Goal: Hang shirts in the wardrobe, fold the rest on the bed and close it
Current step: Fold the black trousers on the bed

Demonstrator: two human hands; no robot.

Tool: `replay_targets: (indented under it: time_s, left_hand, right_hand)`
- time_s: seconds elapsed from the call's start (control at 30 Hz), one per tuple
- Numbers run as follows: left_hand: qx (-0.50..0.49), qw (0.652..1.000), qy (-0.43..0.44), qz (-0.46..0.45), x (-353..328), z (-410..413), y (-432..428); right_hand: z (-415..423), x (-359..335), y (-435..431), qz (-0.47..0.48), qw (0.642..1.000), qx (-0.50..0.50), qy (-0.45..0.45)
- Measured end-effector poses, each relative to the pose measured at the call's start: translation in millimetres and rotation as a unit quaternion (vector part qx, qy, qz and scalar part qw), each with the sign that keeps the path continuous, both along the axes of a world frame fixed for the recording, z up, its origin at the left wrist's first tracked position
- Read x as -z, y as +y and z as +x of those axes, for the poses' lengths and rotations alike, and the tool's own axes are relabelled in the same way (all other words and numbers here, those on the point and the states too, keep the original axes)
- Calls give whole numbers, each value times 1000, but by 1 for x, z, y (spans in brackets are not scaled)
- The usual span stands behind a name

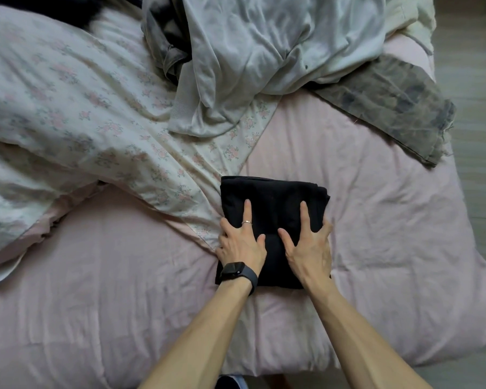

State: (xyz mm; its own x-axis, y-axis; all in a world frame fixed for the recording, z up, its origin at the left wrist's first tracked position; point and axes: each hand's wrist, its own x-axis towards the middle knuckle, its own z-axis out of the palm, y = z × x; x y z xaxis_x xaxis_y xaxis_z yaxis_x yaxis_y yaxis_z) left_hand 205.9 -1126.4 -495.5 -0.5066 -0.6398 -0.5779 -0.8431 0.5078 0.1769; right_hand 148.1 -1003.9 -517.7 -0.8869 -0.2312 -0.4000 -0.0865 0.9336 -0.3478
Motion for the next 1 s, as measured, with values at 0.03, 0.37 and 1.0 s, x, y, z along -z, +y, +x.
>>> replay_targets:
  time_s: [0.03,0.37,1.0]
  left_hand:
    - [-1,1000,5,9,-3,3,4]
    - [-80,986,104,104,23,37,43]
    - [72,990,118,-21,-46,26,41]
  right_hand:
    - [3,-6,2,11,1000,-3,7]
    - [36,4,64,29,999,-36,5]
    - [12,-63,51,64,977,-181,91]
